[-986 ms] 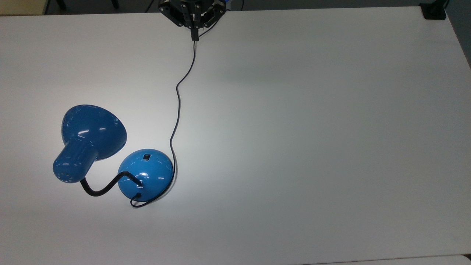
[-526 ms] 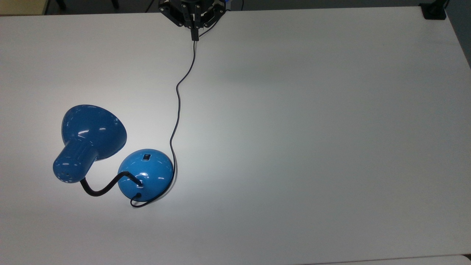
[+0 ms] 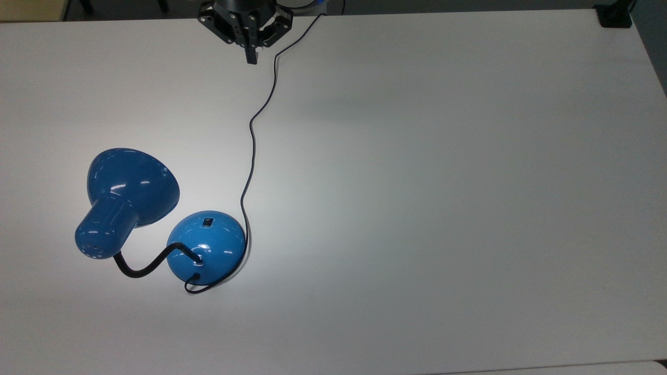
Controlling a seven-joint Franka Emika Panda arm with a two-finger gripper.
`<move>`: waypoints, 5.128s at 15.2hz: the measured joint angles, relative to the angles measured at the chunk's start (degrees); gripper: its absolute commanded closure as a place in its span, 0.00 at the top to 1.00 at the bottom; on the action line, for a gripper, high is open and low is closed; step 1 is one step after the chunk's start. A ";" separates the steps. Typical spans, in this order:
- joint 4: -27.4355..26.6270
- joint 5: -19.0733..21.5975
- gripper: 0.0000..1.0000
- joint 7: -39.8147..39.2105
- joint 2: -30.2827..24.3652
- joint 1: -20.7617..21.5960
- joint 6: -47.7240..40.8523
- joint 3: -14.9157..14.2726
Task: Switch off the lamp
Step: 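Move the gripper toward the blue lamp base and its switch, then lower the gripper onto the switch on the lamp base and press, then lift the gripper off the lamp base and retract it upward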
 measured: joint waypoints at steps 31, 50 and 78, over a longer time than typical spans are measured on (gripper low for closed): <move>-11.78 -2.66 0.00 -5.46 20.89 -8.67 57.24 0.63; -11.44 -2.66 0.00 -4.43 23.73 -11.65 60.45 4.41; -8.98 -2.71 1.00 -0.94 -2.32 1.50 7.30 5.86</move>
